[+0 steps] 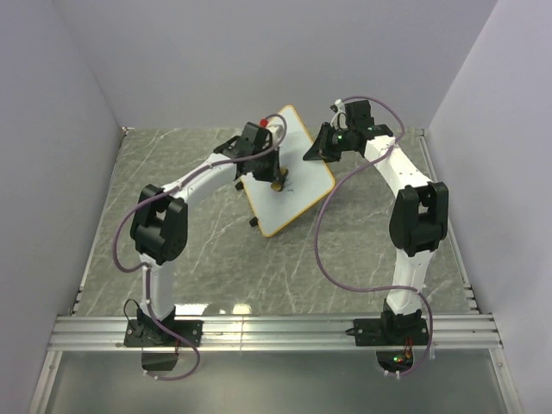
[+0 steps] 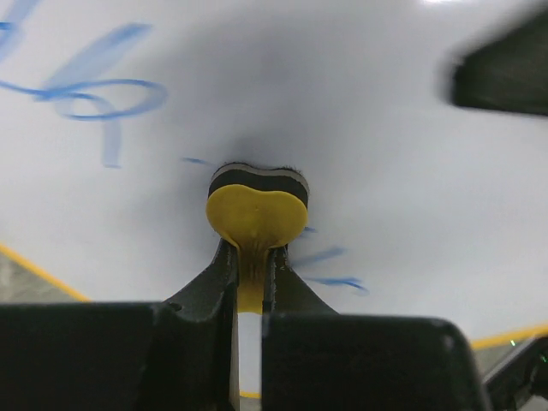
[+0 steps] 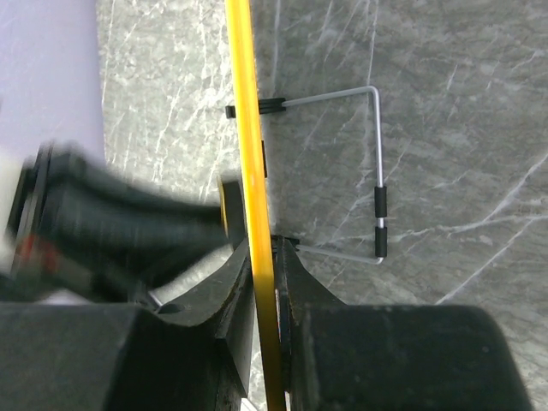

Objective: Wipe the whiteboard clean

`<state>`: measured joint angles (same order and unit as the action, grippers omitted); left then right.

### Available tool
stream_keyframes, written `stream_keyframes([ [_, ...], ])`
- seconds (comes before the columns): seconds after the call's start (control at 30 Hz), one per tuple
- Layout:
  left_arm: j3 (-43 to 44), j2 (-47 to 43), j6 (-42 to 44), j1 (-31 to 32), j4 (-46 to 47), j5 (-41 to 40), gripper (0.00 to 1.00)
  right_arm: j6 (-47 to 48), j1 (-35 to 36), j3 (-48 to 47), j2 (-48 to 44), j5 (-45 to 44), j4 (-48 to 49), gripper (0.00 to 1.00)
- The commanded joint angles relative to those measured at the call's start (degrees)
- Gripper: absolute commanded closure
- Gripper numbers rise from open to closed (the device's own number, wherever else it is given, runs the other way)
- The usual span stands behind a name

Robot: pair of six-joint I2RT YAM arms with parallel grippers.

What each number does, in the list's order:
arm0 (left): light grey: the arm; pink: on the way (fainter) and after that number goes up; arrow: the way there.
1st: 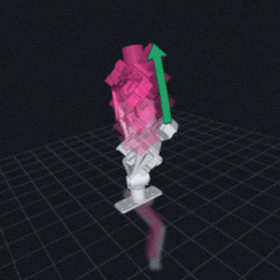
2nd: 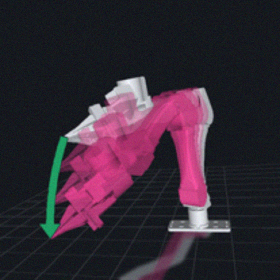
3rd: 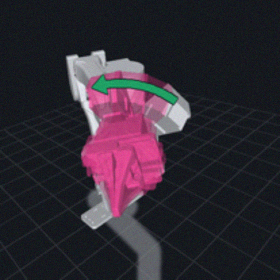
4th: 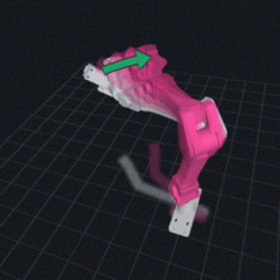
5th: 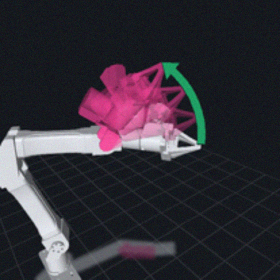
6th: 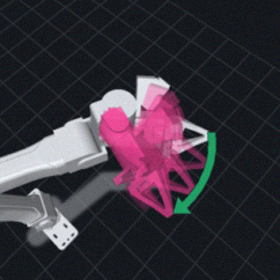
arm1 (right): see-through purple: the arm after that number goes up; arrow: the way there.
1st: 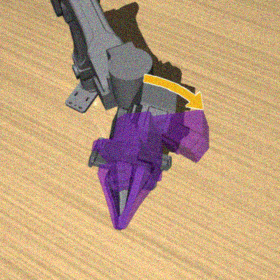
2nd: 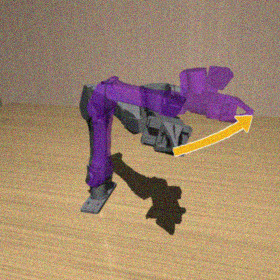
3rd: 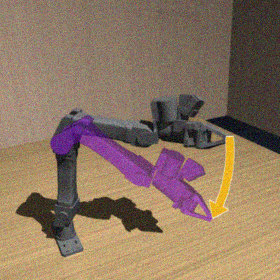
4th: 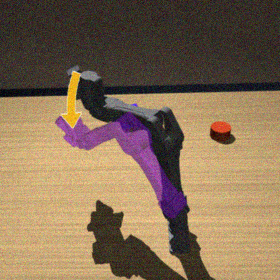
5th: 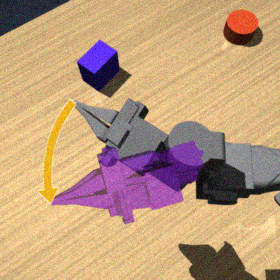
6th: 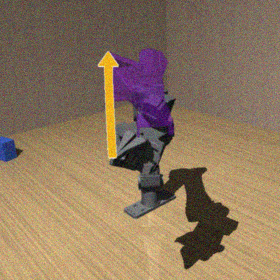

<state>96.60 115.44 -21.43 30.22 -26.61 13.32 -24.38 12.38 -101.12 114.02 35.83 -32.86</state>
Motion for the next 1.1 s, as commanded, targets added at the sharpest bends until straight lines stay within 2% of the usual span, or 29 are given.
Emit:
stream_keyframes([
  [0.0, 0.3, -2.4, 0.4, 8.1, 0.7, 6.4, 1.0, 1.1, 1.9, 1.2, -0.5, -3.8, -6.6, 1.0],
  [0.1, -2.8, -5.2, -0.2, 10.9, 1.5, 7.2, 1.0, 1.0, 1.7, 0.8, -0.1, -3.8, -6.4, 1.0],
  [0.27, -5.6, -7.3, -0.3, 10.9, 1.8, 5.0, 1.0, 0.4, 1.8, 0.9, 0.4, -3.1, -5.7, 1.0],
  [0.37, -5.7, -6.1, -1.6, 8.0, 2.5, 3.6, 1.0, 0.3, 1.8, 1.1, 0.3, -2.6, -5.6, 1.0],
  [0.5, -5.8, -2.4, -3.8, -1.2, 2.9, 4.4, 1.0, 1.0, 1.9, 1.0, 0.0, -2.8, -6.2, 1.0],
  [0.67, -7.6, 0.0, -1.4, -4.7, 2.4, 0.9, 1.0, 1.5, 1.8, 0.7, -0.3, -2.9, -6.7, 1.0],
  [0.77, -10.5, -1.3, -1.2, -4.4, 3.4, 2.6, 1.0, 1.5, 1.9, 0.6, -0.1, -2.9, -6.7, 1.0],
  [0.87, -12.5, -4.6, -0.8, -1.5, 3.8, 3.1, 1.0, 1.4, 1.8, 0.7, 0.2, -2.7, -6.4, 1.0],
  [1.07, -10.1, -10.1, 0.3, 9.4, 1.9, 2.4, 1.0, 0.2, 1.8, 0.8, 0.9, -2.0, -4.8, 1.0],
])
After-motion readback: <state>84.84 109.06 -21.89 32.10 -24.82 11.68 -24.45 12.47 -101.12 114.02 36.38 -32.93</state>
